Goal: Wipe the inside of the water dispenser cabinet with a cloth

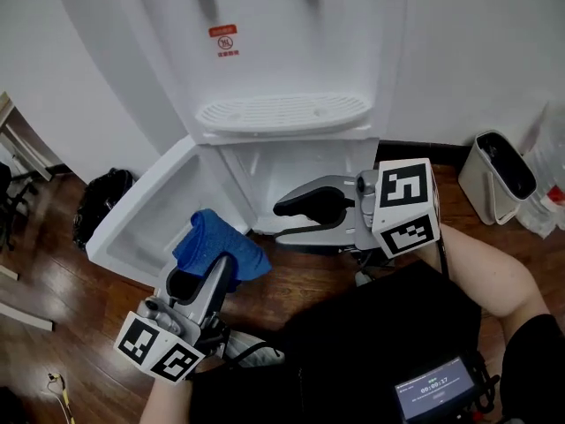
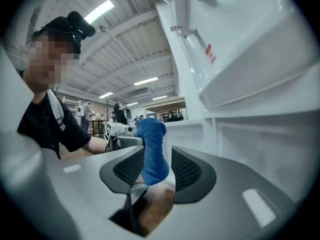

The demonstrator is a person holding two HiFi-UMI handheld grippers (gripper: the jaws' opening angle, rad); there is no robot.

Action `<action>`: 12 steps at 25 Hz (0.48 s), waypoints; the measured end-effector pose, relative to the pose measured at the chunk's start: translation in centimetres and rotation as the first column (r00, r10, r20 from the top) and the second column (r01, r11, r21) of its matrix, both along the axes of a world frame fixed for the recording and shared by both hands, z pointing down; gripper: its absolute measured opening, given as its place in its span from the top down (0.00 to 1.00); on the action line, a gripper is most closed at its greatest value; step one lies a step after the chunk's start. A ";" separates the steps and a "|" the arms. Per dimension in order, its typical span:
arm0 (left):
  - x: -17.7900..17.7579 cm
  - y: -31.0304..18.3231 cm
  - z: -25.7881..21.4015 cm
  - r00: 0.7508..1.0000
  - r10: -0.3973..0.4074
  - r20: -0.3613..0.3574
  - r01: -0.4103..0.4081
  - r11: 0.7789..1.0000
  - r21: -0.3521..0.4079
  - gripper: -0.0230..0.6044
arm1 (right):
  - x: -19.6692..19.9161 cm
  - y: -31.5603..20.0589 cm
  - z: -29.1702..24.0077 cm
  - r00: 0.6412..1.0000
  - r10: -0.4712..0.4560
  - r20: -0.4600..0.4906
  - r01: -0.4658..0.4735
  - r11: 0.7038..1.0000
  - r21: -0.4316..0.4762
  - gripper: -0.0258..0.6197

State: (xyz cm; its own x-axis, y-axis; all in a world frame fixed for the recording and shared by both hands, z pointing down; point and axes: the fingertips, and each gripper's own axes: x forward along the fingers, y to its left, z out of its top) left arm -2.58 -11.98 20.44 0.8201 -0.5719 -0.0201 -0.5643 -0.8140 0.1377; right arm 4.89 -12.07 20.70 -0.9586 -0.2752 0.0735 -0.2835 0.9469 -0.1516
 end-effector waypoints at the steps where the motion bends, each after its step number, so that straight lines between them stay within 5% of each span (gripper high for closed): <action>1: 0.2 -0.9 0.2 0.999 -0.037 0.022 0.037 0.999 -0.008 0.73 | 1.2 0.0 -0.6 0.999 0.052 -0.005 -0.052 0.998 0.030 0.70; 6: 4.2 -5.7 1.9 0.989 -0.119 0.091 0.122 0.992 -0.036 0.73 | 6.6 1.5 -3.7 0.957 0.291 0.021 -0.284 0.913 0.291 0.84; 12: 11.1 -11.3 5.7 0.971 -0.188 0.149 0.193 0.981 -0.021 0.72 | 8.8 1.0 -2.9 0.923 0.378 0.070 -0.383 0.890 0.246 0.86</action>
State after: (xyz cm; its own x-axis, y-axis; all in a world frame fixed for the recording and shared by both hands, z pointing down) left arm 8.55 -23.24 26.09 0.6888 -0.7159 0.1138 -0.7243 -0.6860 0.0691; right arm 13.70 -11.05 17.77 -0.7774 -0.6258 -0.0636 -0.6290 0.7746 0.0662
